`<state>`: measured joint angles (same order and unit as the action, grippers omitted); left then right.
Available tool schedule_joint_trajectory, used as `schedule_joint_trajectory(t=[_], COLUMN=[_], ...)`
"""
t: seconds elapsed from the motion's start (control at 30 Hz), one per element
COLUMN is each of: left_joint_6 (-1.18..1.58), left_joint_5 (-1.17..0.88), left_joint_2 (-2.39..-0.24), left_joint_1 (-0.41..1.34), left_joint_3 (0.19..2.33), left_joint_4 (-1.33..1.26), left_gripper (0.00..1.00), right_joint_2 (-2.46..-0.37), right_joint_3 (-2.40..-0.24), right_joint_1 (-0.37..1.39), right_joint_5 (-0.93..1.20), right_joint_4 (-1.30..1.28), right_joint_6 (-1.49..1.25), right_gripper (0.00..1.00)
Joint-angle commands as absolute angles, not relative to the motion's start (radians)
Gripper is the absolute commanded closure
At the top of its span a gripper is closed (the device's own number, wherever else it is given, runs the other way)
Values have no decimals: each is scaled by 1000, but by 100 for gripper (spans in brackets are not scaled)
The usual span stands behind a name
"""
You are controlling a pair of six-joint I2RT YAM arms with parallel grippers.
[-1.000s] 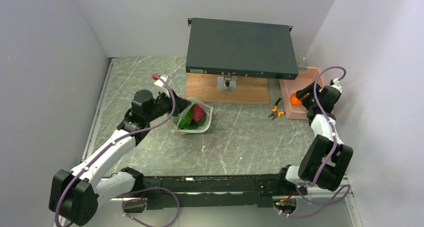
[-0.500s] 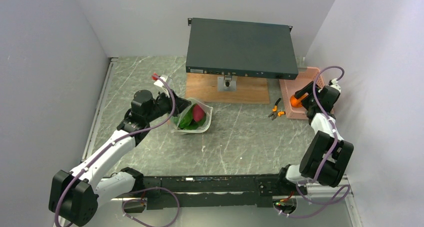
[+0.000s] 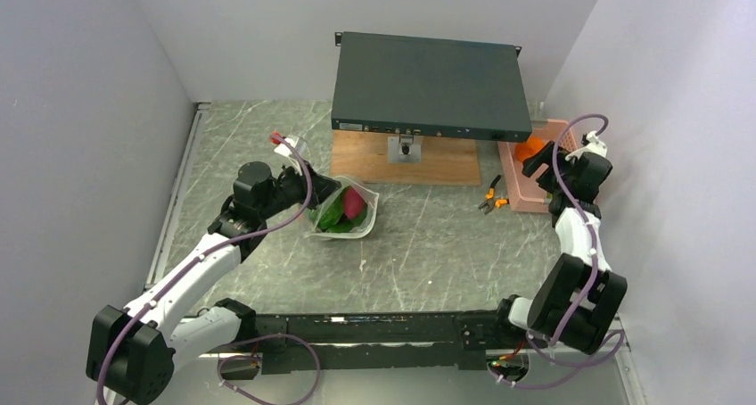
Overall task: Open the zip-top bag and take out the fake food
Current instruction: Pick up the fake vegetable from the zipper food storage bag.
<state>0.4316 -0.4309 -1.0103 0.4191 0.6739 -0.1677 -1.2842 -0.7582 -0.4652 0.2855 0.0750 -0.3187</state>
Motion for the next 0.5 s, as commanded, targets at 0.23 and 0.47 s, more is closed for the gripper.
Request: schedule_joint_trajectory(t=[0.23, 0.47], left_joint_6=[419, 408], left_joint_5=[-515, -550], left_joint_2=[-1005, -1010], left_joint_1=[414, 414], left_joint_3=[680, 684], left_joint_4=[-221, -218], left_gripper=[100, 100], right_joint_2=[-1083, -1065], right_joint_3=[-748, -807], right_joint_1=[-468, -447], right_joint_5=[851, 1187], right_joint_4=[-139, -428], right_joint_6=[134, 508], right_gripper=[12, 13])
